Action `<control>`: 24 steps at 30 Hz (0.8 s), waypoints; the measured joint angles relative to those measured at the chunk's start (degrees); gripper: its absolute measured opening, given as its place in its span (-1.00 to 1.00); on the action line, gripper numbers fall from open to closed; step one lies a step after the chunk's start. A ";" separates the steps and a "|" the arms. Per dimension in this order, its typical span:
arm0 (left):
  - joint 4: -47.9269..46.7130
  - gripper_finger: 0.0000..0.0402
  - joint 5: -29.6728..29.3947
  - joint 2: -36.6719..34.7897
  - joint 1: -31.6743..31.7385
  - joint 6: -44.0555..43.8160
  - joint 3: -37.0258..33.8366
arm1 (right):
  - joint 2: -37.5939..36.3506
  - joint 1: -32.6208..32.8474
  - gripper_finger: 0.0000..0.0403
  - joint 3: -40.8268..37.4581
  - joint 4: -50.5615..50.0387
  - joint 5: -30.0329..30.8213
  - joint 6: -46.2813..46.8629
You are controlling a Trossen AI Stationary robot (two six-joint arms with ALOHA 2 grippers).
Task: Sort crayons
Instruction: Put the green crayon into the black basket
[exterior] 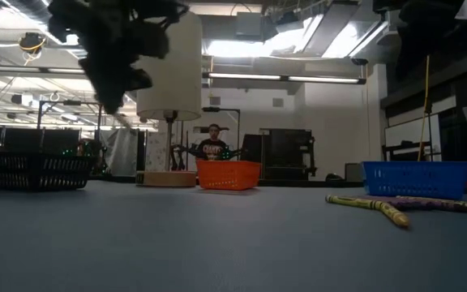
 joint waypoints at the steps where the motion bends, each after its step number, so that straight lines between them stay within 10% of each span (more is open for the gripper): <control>1: -1.41 -0.95 -0.36 -0.42 0.41 -0.13 -0.20 | 0.05 0.00 -0.26 0.00 0.04 -0.02 0.00; 24: -8.74 -0.94 -0.50 -23.86 13.83 -1.38 -18.44 | 0.05 0.00 -0.26 0.00 1.72 -0.07 0.00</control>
